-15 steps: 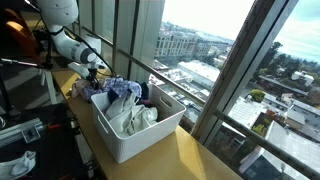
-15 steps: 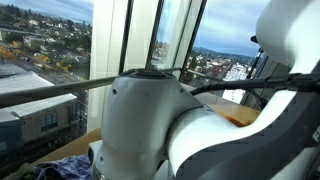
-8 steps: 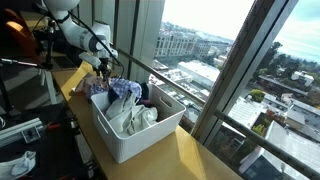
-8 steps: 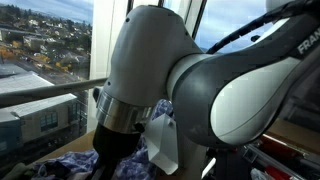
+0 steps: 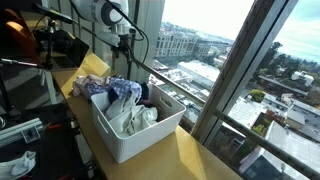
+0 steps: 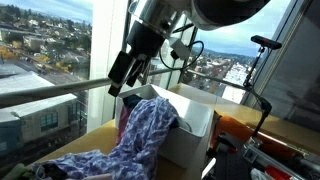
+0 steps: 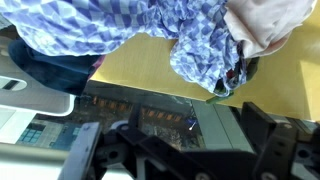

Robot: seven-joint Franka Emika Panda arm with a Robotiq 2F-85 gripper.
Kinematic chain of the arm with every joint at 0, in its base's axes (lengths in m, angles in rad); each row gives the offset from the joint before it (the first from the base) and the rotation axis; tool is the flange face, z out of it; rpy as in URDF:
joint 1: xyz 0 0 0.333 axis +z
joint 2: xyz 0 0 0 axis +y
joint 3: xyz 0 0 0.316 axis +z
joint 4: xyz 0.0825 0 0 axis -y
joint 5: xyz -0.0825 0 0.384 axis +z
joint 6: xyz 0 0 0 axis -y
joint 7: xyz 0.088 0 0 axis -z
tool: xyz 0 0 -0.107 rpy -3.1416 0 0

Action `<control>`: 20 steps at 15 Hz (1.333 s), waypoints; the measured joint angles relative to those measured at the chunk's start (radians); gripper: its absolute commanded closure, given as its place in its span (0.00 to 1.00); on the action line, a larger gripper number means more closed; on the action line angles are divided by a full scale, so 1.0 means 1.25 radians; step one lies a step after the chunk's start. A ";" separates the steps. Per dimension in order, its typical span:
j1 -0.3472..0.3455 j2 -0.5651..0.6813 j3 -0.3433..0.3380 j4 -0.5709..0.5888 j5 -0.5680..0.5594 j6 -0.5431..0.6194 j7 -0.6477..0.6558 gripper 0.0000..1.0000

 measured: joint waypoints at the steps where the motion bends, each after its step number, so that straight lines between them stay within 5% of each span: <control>1: -0.011 -0.012 -0.012 -0.001 0.000 -0.003 -0.007 0.00; 11: -0.089 0.047 -0.156 -0.032 -0.052 -0.001 -0.032 0.00; 20: -0.102 0.164 -0.191 -0.040 -0.061 -0.030 -0.031 0.00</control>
